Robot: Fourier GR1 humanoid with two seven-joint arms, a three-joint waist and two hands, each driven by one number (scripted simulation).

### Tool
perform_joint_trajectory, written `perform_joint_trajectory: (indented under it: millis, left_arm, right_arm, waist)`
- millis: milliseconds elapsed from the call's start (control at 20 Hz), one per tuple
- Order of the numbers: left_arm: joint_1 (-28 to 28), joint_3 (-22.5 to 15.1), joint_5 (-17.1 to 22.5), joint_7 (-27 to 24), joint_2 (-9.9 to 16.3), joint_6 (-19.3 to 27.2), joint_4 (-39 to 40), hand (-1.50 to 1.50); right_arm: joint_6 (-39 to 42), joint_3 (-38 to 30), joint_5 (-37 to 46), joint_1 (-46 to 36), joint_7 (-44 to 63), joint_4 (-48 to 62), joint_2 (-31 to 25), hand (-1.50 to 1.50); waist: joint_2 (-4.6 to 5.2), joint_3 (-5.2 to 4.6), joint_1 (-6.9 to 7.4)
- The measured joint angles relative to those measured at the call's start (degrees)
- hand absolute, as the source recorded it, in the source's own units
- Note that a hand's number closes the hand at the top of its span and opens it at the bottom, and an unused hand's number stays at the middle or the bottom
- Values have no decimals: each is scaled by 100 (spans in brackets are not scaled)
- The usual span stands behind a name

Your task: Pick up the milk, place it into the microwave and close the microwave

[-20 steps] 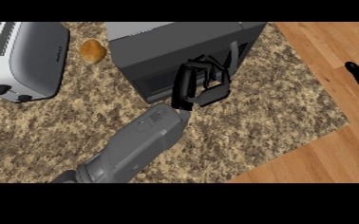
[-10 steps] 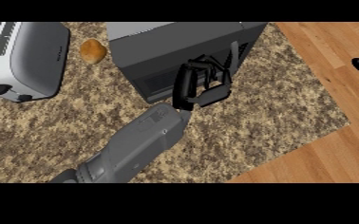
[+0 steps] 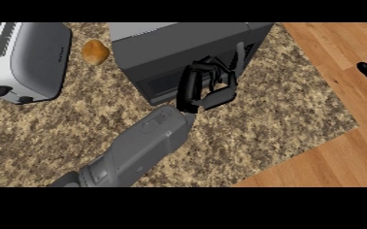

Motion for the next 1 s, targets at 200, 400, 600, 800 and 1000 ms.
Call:
perform_joint_trajectory:
  millis: [200,400,600,800,1000]
  left_arm:
    - [-10,-19,70,-76,0,1,26,150]
    - [-32,-66,117,-153,0,-17,65,150]
    - [-46,-90,185,-213,1,-22,82,150]
    - [-118,-224,139,-230,10,-17,207,150]
    - [-215,-383,82,-165,-1,69,348,150]
  right_arm:
    - [40,-1,-126,-19,59,-11,-76,-150]
    - [61,-22,-250,-50,108,-6,-151,-150]
    - [114,-46,-338,-80,152,2,-245,-150]
    - [194,-15,-477,-121,181,-11,-294,-150]
    - [291,32,-675,-133,200,-23,-321,-150]
  waist:
    - [-1,2,-11]
    - [0,3,-7]
    - [2,7,-11]
    - [-5,20,-29]
    - [-28,33,-1]
